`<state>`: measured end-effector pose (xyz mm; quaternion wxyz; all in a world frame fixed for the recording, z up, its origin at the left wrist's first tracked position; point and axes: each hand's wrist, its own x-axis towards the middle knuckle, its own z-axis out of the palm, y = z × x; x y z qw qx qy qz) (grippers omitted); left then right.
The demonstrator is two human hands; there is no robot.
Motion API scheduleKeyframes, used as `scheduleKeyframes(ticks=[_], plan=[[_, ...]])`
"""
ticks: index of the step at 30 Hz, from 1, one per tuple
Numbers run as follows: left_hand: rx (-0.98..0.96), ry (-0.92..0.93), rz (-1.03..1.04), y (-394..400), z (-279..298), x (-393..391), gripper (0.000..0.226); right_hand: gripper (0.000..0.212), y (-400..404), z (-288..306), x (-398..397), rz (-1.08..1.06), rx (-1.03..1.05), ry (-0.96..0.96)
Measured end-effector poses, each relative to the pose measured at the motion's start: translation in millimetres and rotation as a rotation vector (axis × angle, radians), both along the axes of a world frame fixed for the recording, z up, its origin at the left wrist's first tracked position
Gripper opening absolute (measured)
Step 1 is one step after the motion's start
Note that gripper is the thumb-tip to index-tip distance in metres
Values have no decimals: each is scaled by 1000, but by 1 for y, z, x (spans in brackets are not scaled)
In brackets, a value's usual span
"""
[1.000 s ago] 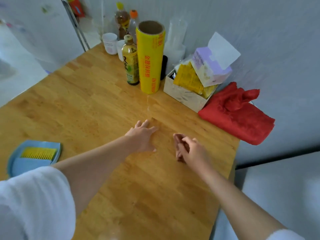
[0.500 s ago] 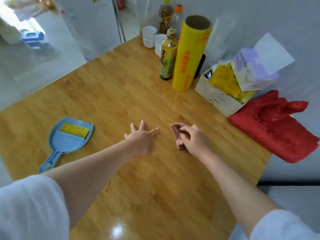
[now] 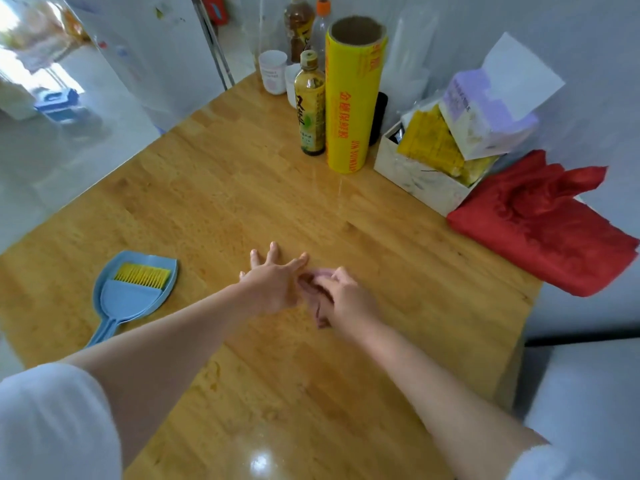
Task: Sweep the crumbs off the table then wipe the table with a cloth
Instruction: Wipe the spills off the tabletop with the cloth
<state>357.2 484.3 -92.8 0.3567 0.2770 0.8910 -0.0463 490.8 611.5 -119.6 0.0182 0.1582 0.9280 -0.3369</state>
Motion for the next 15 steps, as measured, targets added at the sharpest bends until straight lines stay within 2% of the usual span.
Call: scheduleKeyframes(ticks=[2,4,5,6,8,9,11,13,15], plan=[[-6,-3,0,3,1,0,91,34,-27,2,55,334,25,-40],[-19,-13,14,3,3,1,93,32,1,9,84,404,-94,-15],[-22,-15,20,3,2,2,93,30,30,13,83,309,-113,-16],[-24,-21,28,4,2,1,94,29,66,15,77,154,-39,-6],[-23,-31,40,4,1,1,93,31,143,21,62,-266,172,-74],[-15,-29,39,2,-1,0,93,32,168,21,58,-430,203,-90],[1,-30,25,0,-3,-1,92,32,161,22,57,-551,202,-83],[-4,-39,27,-1,-3,-4,92,31,99,20,65,-410,126,-37],[1,-33,20,1,-4,-4,91,30,18,13,92,-88,2,51]])
